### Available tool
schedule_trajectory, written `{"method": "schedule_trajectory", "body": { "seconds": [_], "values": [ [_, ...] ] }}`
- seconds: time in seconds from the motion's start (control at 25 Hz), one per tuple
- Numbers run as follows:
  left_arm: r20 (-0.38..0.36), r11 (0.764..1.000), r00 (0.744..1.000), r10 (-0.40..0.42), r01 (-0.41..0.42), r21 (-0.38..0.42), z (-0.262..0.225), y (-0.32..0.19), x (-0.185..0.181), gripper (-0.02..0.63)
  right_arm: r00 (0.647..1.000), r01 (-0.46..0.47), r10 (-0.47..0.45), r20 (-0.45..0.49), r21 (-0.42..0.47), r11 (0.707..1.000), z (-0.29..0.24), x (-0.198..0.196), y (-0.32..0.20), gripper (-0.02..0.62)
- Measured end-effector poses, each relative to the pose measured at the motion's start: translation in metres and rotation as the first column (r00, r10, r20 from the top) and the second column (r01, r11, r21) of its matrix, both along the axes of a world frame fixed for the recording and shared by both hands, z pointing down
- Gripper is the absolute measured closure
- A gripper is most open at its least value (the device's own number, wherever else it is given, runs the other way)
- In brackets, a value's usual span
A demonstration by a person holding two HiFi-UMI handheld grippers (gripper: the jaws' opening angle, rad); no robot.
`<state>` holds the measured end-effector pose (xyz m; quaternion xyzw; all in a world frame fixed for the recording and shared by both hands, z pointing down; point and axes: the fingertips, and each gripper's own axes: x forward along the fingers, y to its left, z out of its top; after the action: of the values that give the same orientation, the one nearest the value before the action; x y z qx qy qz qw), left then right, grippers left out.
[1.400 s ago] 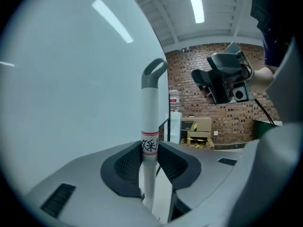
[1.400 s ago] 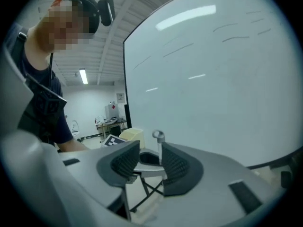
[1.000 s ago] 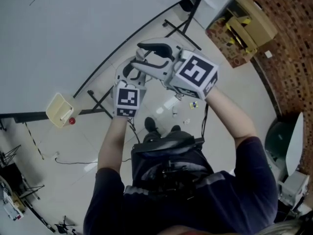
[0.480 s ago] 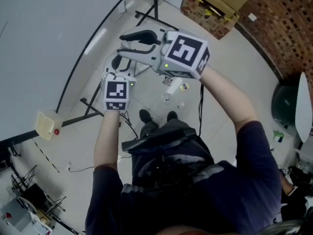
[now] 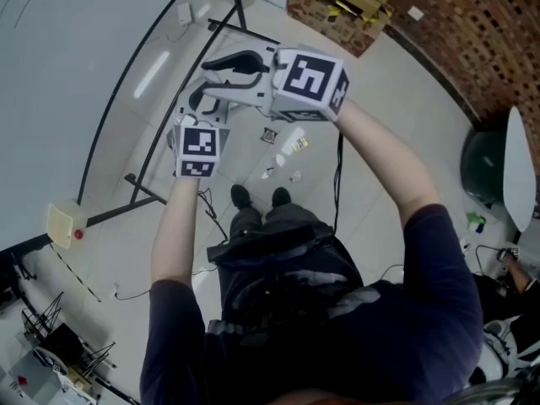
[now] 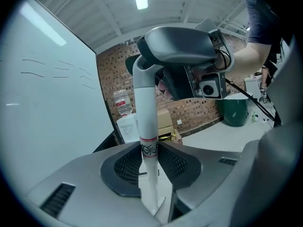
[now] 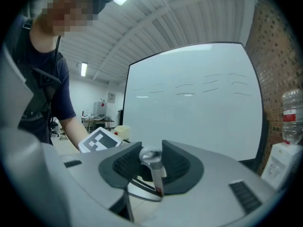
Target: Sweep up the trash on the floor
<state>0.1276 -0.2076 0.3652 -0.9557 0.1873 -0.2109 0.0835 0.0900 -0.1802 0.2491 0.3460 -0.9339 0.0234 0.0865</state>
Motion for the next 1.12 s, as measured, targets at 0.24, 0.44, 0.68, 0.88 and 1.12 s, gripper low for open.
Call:
{"method": "schedule_trajectory", "body": {
  "seconds": [0.24,0.44,0.68,0.88,1.12],
  "values": [
    [0.053,0.999,0.998,0.038,-0.038,-0.005,0.04,-0.005,0.021,0.503,1.0,0.023,-0.023,-0.019,-0.035,0.999,0.042,0.008,-0.004,0.457],
    [0.064,0.995,0.993,0.103,-0.102,-0.021,0.091,-0.014,0.031,0.505,0.999,0.043,-0.043,0.002,-0.099,0.994,0.093,0.007,-0.018,0.459],
    [0.078,0.991,0.989,0.129,-0.125,-0.052,0.154,-0.031,0.052,0.505,1.0,-0.028,0.029,0.005,-0.187,0.982,0.16,0.028,-0.036,0.46],
    [0.108,0.983,0.98,0.167,-0.158,-0.091,0.193,-0.028,0.055,0.505,0.998,-0.051,0.057,0.019,-0.252,0.966,0.196,0.031,-0.037,0.462],
    [0.169,0.942,0.936,0.31,-0.279,-0.185,0.21,-0.023,0.06,0.506,0.996,-0.077,0.086,0.015,-0.313,0.947,0.209,0.031,-0.04,0.462]
  ]
}}
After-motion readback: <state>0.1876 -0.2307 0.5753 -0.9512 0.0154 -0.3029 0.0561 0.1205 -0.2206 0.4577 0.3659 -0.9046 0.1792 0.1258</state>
